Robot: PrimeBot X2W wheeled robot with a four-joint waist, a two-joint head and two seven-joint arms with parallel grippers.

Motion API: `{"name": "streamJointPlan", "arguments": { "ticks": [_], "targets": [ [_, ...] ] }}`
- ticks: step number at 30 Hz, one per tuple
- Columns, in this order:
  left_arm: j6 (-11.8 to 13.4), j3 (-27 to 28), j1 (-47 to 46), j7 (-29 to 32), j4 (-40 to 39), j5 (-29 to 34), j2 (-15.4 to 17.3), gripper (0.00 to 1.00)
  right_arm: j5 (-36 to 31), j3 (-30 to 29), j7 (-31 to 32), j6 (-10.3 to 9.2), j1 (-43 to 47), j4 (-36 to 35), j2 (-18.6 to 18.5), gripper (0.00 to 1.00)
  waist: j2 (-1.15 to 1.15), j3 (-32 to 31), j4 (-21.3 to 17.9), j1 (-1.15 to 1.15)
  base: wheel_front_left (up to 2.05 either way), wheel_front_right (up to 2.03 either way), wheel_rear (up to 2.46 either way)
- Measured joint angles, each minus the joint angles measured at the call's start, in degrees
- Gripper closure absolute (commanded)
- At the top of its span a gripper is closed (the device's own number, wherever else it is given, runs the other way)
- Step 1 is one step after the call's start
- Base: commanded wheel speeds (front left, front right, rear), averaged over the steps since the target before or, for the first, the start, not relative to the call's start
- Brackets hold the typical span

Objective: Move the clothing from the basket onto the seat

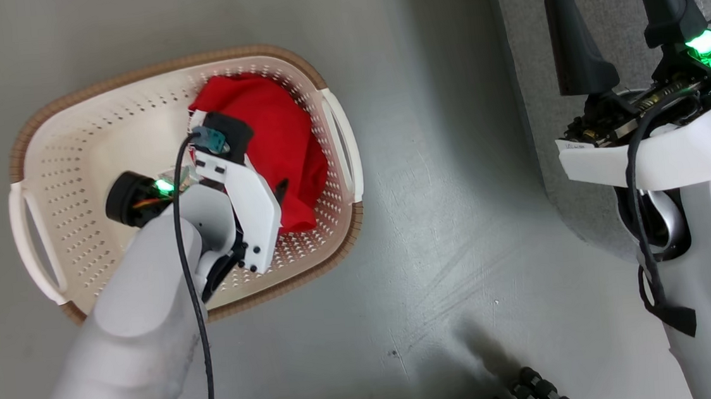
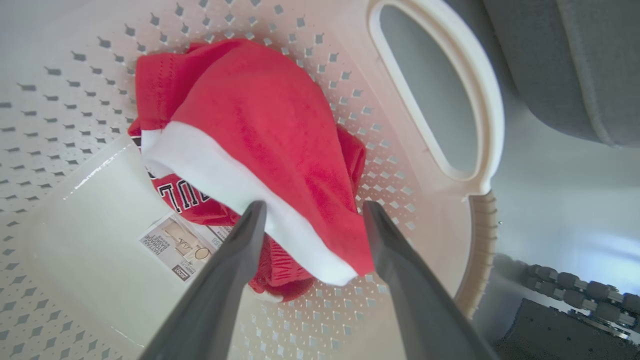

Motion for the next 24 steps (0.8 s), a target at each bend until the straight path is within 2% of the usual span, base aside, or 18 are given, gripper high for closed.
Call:
{"name": "streamJointPlan", "arguments": {
  "ticks": [7, 14, 24],
  "targets": [
    [0.77, 0.21, -2.27, 0.30, 0.64, 1.26, 1.34, 0.00, 1.15, 0.45, 0.00, 0.00, -2.44, -0.15, 0.00, 0.00, 0.00, 2.49, -1.33, 0.00, 0.00, 0.00, 0.00],
    [2.45, -1.69, -4.93, 0.71, 1.11, 6.58, 5.17, 0.00, 2.37, 0.82, 0.00, 0.00, -3.41, -0.10, -0.01, 0.00, 0.00, 4.72, -2.39, 0.00, 0.00, 0.00, 0.00],
    [2.97, -1.13, -5.48, 1.55, 2.14, 6.71, 5.26, 0.00, 3.98, 1.36, 0.00, 0.00, -5.99, -0.11, -0.01, 0.00, 0.00, 7.04, -3.25, 0.00, 0.00, 0.00, 0.00]
  ]
}}
